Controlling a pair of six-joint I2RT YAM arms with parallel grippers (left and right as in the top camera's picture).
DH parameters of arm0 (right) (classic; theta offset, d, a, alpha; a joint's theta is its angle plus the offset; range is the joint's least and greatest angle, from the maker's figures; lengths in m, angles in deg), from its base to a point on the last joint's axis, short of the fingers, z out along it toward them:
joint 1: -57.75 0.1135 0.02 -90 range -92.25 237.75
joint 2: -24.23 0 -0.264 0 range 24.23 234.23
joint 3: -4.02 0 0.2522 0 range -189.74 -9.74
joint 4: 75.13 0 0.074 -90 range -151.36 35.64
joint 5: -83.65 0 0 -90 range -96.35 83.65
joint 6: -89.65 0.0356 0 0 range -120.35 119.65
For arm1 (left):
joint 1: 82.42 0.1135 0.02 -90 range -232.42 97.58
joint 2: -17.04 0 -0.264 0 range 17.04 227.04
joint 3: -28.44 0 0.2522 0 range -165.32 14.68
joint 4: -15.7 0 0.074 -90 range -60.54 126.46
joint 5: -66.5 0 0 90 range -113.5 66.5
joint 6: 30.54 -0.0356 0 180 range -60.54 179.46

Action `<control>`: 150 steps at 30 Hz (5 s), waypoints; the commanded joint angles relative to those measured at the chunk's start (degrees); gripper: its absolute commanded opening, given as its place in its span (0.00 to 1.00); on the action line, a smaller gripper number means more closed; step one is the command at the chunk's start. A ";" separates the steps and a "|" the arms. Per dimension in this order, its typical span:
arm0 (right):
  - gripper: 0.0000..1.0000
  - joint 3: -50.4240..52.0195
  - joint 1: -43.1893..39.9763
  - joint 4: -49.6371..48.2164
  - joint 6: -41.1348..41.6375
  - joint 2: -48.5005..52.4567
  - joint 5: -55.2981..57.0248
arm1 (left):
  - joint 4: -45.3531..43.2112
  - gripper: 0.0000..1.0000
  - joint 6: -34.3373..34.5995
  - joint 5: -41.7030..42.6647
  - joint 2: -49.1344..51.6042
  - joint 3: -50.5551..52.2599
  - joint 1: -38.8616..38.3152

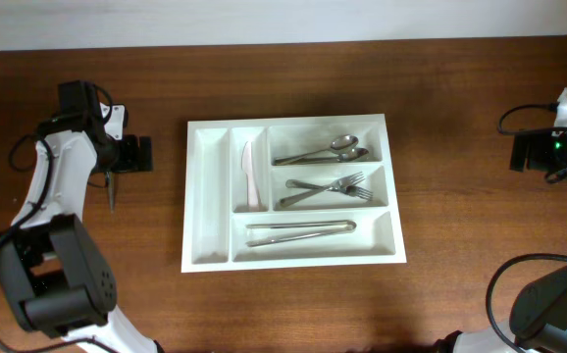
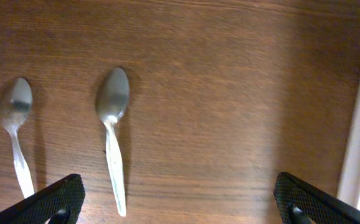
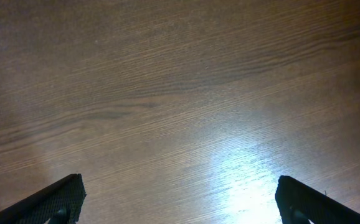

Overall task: Pack container
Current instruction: 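Release the knife and move the left gripper to the metal spoons, then lower the left gripper onto the right spoon and grasp it, then carry the spoon into the narrow left compartment and release it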

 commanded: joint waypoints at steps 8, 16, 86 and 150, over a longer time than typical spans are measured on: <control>0.99 0.42 -0.11 -0.04 0.46 0.11 -0.35 | 2.86 0.99 3.78 -4.72 6.27 -4.74 2.32; 0.99 0.42 -0.11 -0.04 0.46 0.11 -0.35 | 3.32 0.99 3.85 -4.85 8.13 -4.72 2.36; 0.99 0.42 -0.11 -0.04 0.46 0.11 -0.35 | 0.04 0.80 -1.64 -0.28 15.80 -4.72 6.99; 0.99 0.42 -0.11 -0.04 0.46 0.11 -0.35 | 17.03 0.03 17.42 8.66 -1.90 -8.26 -18.88</control>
